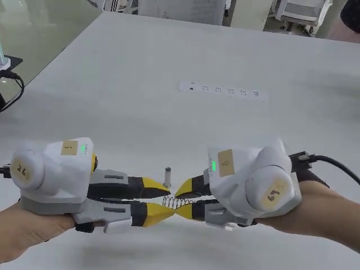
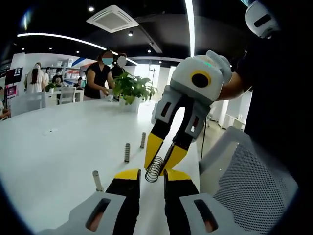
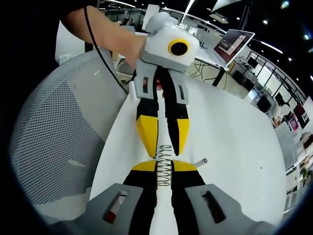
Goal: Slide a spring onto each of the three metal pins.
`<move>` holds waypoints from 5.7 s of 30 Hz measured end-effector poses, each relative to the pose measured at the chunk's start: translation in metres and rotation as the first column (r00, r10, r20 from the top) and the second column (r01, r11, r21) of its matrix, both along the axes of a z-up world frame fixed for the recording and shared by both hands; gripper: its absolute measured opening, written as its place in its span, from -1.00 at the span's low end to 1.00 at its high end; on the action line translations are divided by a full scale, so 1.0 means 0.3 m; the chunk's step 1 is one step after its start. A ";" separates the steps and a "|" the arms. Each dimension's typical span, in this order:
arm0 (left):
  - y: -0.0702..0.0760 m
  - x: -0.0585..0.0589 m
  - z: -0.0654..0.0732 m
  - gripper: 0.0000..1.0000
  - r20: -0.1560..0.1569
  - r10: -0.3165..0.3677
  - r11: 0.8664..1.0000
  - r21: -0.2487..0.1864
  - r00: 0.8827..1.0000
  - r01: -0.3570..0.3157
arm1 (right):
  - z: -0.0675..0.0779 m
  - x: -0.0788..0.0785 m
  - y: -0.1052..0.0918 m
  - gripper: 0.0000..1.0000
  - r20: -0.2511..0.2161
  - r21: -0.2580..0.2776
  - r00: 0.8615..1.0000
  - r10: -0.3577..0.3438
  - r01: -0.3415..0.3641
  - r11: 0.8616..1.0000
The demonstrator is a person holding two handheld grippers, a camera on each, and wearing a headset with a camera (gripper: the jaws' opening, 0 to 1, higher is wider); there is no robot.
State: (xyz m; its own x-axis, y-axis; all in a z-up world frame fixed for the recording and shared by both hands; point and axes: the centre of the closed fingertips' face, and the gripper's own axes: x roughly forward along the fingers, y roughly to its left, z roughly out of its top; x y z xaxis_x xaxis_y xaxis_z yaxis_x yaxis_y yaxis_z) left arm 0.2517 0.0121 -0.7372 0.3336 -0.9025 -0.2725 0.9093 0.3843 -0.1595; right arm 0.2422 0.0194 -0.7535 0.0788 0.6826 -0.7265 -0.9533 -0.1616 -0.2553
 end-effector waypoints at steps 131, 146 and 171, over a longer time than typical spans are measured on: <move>-0.038 -0.026 -0.056 -0.98 0.019 -0.086 0.994 0.067 0.996 0.085 | 0.083 -0.026 -0.046 -0.85 -0.131 0.072 0.990 0.054 -0.045 0.996; -0.085 0.000 -0.116 -0.99 0.042 -0.105 0.988 0.115 0.994 0.099 | 0.044 -0.021 -0.025 -0.85 -0.098 -0.108 0.991 0.094 -0.104 0.989; -0.095 -0.017 -0.123 -0.98 0.046 -0.122 0.987 0.110 0.991 0.117 | 0.029 -0.029 -0.034 -0.87 -0.189 -0.240 0.982 0.024 -0.070 0.968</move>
State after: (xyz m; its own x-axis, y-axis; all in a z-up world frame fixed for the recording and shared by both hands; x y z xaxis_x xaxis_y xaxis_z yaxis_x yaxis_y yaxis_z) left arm 0.2467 -0.0163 -0.7741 0.2416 -0.9032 -0.3546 0.9558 0.2846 -0.0738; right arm 0.2334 0.0093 -0.7449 -0.0992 0.4822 -0.8704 -0.9697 -0.2431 -0.0241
